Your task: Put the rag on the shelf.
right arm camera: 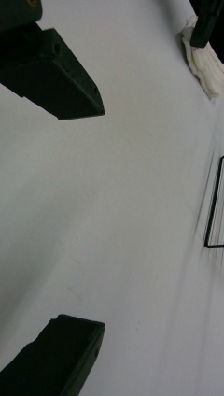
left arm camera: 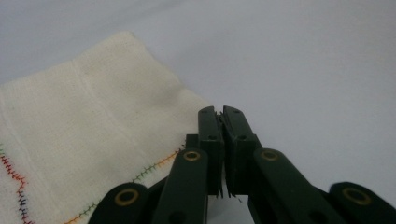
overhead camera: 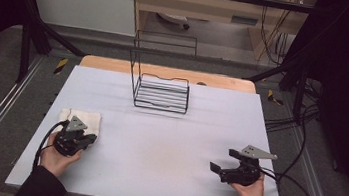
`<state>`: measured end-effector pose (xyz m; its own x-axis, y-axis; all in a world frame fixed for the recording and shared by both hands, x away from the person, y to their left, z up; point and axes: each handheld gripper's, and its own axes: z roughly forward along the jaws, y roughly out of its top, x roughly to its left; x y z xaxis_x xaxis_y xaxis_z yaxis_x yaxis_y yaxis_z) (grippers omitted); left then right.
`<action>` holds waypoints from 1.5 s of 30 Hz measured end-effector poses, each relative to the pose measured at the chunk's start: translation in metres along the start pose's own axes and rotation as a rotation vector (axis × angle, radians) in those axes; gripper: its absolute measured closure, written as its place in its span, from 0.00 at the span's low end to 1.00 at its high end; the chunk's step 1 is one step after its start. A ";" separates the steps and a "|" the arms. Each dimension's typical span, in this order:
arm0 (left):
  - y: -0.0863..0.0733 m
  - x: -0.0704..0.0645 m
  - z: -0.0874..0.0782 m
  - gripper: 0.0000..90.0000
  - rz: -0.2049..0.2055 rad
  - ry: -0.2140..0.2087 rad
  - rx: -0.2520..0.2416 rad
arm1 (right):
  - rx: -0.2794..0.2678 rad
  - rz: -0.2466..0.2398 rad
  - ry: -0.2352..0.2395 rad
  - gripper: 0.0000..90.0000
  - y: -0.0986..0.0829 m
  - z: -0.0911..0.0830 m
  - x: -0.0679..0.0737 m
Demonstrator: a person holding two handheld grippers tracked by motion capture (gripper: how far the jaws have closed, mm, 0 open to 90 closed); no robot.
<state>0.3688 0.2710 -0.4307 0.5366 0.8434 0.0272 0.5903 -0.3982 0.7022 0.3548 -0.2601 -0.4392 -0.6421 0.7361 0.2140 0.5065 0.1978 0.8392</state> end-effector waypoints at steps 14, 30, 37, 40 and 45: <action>-0.007 -0.009 0.003 0.78 0.038 0.021 0.017 | -0.001 0.000 0.002 0.01 0.000 0.000 0.000; -0.003 -0.007 0.008 0.93 0.027 0.045 0.077 | -0.005 0.008 0.005 0.01 0.000 -0.001 0.000; -0.001 -0.002 0.004 0.95 -0.015 0.013 0.049 | -0.007 0.006 0.006 0.01 0.000 -0.001 0.000; 0.002 -0.002 -0.004 0.95 -0.029 0.009 0.008 | -0.004 0.008 0.007 0.01 0.000 0.000 0.000; 0.009 -0.006 -0.009 0.95 -0.048 -0.004 -0.033 | -0.002 0.004 0.010 0.01 0.000 0.000 0.000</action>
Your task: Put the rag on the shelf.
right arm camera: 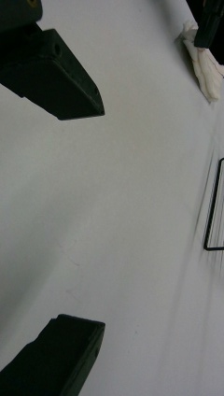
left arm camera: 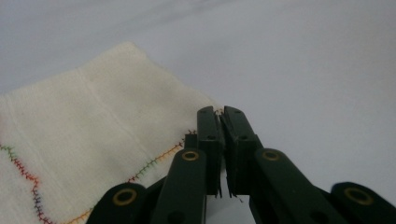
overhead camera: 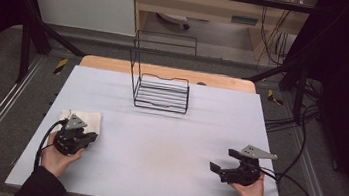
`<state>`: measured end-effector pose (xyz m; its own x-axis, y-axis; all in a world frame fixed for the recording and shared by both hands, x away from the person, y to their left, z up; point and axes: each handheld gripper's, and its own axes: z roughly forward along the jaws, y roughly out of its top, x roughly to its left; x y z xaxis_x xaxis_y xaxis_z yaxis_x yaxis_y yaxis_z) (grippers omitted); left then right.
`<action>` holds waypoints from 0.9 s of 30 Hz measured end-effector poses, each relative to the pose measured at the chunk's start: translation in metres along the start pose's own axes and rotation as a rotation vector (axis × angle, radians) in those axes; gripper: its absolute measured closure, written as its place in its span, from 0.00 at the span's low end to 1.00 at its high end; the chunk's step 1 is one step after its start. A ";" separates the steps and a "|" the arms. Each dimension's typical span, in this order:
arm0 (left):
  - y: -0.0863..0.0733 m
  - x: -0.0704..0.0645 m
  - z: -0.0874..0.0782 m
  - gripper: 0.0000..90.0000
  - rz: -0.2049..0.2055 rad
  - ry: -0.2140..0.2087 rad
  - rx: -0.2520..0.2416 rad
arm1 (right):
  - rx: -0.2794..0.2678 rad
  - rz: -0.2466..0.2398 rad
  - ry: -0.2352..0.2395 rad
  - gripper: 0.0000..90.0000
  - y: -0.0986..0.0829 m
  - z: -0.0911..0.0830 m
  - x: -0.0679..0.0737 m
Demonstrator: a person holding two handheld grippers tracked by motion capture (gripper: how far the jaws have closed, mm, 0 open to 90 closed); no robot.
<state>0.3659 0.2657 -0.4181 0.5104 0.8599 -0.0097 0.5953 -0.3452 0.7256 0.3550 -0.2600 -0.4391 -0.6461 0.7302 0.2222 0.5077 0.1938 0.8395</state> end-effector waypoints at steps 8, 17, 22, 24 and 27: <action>0.015 -0.031 0.008 0.95 0.022 -0.038 -0.015 | 0.003 0.001 0.004 0.01 0.000 0.001 0.000; 0.038 -0.072 0.029 0.95 0.055 -0.082 -0.017 | 0.004 0.000 0.004 0.01 0.000 0.001 0.000; 0.049 -0.089 0.041 0.95 0.058 -0.110 -0.020 | 0.004 -0.004 0.004 0.01 0.000 0.001 0.000; 0.053 -0.095 0.045 0.95 0.060 -0.111 -0.020 | 0.004 -0.004 0.004 0.01 0.000 0.001 0.000; 0.058 -0.103 0.051 0.95 0.062 -0.116 -0.021 | 0.003 -0.005 0.006 0.02 0.000 0.001 0.000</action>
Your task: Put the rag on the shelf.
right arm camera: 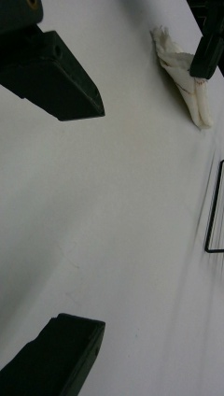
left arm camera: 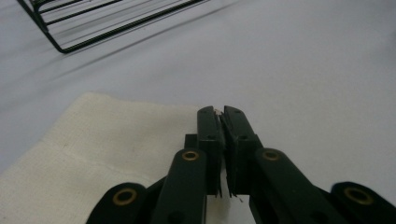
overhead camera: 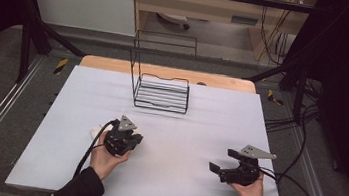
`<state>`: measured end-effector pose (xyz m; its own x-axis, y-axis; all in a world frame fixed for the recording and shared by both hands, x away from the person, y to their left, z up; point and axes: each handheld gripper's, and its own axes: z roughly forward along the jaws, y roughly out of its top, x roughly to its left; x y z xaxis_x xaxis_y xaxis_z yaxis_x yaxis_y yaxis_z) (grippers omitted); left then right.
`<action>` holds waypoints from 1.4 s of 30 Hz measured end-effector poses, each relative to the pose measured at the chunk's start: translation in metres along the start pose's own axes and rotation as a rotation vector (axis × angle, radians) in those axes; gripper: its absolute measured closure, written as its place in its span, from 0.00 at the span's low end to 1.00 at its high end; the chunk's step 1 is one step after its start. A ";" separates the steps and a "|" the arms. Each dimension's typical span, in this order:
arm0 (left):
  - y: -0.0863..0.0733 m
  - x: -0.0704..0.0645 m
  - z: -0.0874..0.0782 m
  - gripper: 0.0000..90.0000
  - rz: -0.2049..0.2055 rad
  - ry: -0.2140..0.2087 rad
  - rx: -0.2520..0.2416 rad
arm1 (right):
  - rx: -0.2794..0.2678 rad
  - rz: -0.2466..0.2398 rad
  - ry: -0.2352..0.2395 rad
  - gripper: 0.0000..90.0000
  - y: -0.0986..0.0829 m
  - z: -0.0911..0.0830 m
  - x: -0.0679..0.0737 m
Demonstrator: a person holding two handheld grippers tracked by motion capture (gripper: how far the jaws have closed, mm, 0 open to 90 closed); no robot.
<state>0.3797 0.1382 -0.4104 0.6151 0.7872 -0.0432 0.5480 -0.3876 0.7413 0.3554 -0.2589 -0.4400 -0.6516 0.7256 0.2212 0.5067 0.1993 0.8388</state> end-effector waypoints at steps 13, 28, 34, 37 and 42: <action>0.006 -0.025 0.024 0.95 0.012 -0.049 -0.006 | -0.001 0.000 0.000 0.02 0.000 0.000 0.000; 0.010 -0.008 0.012 0.65 0.120 -0.081 0.003 | 0.004 0.004 -0.003 0.02 0.000 0.001 0.001; 0.005 0.031 -0.018 0.40 0.114 -0.064 0.010 | 0.009 0.004 -0.004 0.02 -0.001 0.002 0.001; -0.003 0.058 -0.026 0.40 0.082 -0.044 0.022 | 0.010 0.002 -0.004 0.02 -0.001 0.002 0.001; -0.018 0.098 -0.025 0.48 0.011 0.014 0.059 | 0.019 0.009 -0.005 0.02 -0.001 0.004 0.002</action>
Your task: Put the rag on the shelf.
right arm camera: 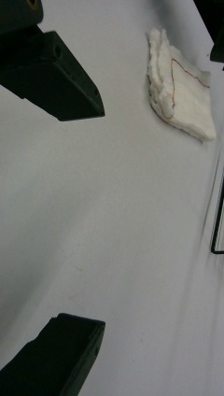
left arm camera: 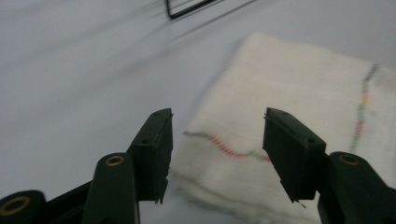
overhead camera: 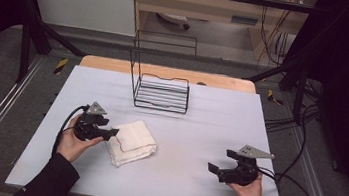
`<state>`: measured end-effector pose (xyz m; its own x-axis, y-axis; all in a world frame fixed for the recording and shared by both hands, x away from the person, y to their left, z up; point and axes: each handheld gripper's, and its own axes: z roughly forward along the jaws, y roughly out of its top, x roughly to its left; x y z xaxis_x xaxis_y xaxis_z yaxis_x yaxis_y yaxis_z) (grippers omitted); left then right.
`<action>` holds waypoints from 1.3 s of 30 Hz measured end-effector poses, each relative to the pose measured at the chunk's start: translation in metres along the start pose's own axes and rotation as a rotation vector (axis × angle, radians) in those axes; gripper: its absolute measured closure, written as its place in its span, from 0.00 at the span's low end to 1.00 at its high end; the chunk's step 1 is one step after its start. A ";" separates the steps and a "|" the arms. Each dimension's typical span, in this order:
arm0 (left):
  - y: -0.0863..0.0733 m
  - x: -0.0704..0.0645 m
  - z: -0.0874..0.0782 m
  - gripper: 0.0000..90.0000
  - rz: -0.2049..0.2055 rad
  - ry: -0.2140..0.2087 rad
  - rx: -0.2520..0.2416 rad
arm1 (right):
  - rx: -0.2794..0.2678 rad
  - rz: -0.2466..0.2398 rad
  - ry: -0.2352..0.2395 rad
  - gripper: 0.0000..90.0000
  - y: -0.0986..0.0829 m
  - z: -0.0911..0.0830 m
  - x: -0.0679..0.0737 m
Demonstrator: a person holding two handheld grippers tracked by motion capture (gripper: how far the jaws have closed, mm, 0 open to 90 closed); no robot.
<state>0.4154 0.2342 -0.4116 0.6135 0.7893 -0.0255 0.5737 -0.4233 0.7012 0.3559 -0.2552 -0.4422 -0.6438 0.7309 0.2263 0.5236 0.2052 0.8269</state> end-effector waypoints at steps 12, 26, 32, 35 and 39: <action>-0.017 0.027 0.018 0.74 -0.089 -0.038 0.036 | 0.006 -0.012 0.003 0.02 0.001 0.002 0.002; -0.019 0.017 0.009 0.94 -0.100 -0.053 0.095 | 0.034 -0.029 0.017 0.03 0.018 0.023 0.031; -0.034 0.009 -0.012 0.94 -0.134 -0.093 0.088 | 0.046 -0.045 0.047 0.05 0.031 0.044 0.048; -0.044 0.002 -0.021 0.94 -0.134 -0.090 0.074 | 0.055 -0.045 0.059 0.06 0.038 0.056 0.057; -0.056 -0.011 -0.030 0.94 -0.107 -0.076 0.064 | 0.050 -0.035 0.064 0.08 0.047 0.072 0.067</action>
<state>0.3602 0.2630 -0.4290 0.5852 0.7963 -0.1531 0.6698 -0.3682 0.6448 0.3775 -0.1496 -0.4253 -0.6959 0.6798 0.2314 0.5265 0.2637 0.8083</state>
